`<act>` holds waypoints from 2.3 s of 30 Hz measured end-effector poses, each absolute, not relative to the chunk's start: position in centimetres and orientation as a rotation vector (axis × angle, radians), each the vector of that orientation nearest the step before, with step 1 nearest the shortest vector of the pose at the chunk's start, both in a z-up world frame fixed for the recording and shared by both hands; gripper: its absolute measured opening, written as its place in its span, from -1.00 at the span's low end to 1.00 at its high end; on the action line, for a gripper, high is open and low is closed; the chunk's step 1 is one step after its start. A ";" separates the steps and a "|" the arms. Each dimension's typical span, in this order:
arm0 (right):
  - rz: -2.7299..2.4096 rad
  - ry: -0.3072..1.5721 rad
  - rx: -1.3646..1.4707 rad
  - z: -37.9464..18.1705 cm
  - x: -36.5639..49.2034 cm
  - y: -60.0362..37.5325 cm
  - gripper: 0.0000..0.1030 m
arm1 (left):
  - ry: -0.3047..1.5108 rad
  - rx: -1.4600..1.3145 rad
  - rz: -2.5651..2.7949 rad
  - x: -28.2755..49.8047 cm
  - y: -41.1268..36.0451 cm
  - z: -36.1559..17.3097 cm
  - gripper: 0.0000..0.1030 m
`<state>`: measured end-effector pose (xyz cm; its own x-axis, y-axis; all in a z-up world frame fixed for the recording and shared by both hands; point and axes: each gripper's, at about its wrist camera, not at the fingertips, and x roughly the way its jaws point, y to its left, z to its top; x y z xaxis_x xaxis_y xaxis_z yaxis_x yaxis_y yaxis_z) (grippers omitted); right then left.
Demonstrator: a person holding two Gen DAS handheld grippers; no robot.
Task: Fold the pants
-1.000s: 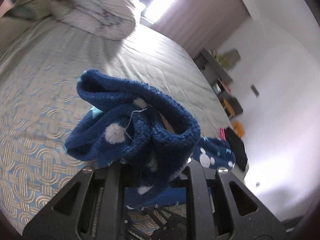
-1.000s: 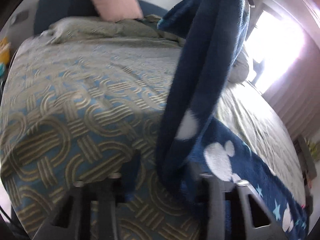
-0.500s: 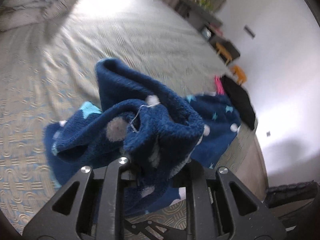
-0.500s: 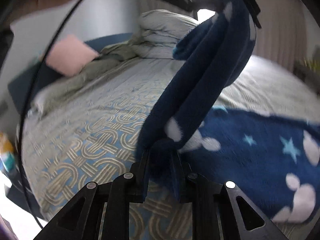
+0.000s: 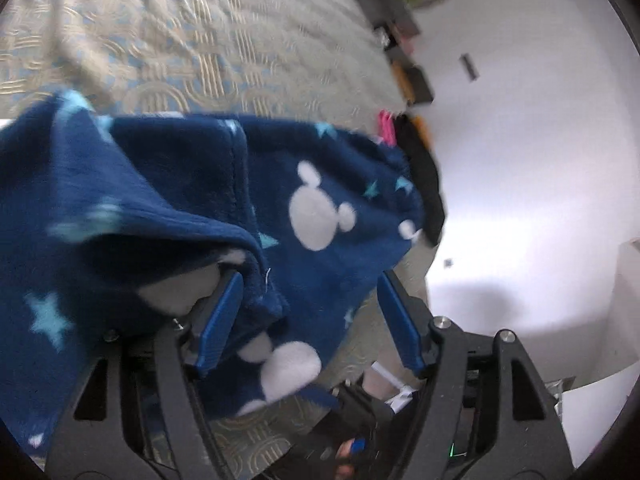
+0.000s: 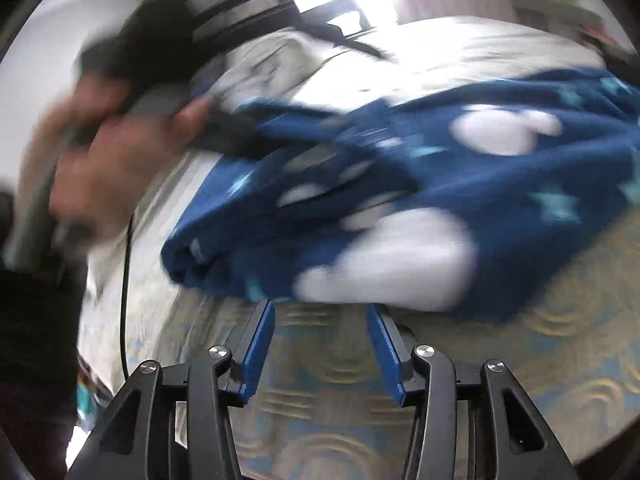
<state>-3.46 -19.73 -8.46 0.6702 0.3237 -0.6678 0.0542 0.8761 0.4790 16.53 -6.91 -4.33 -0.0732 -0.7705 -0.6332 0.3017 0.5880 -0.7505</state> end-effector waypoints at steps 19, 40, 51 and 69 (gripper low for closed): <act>0.514 0.808 0.194 -1.9 8.2 -15.8 -0.04 | 1.130 -0.789 -0.748 14.2 10.3 -6.4 0.45; 0.029 0.907 0.758 -8.7 17.8 -24.8 -0.16 | 1.181 -0.661 -0.710 12.7 10.7 -8.0 0.35; 0.214 0.804 0.551 -4.2 15.7 -22.3 -0.39 | 1.010 -0.352 -0.480 19.0 6.6 -0.8 -0.59; 0.127 0.913 0.212 -10.0 13.7 -18.7 -0.87 | 1.047 -0.248 -0.336 21.2 6.5 -8.4 -0.58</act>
<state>13.68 -18.73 -10.02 0.6059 0.1985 -0.7704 -0.0192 0.9717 0.2352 21.24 6.48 -8.37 0.4563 -0.3862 -0.8016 0.1526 0.9215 -0.3570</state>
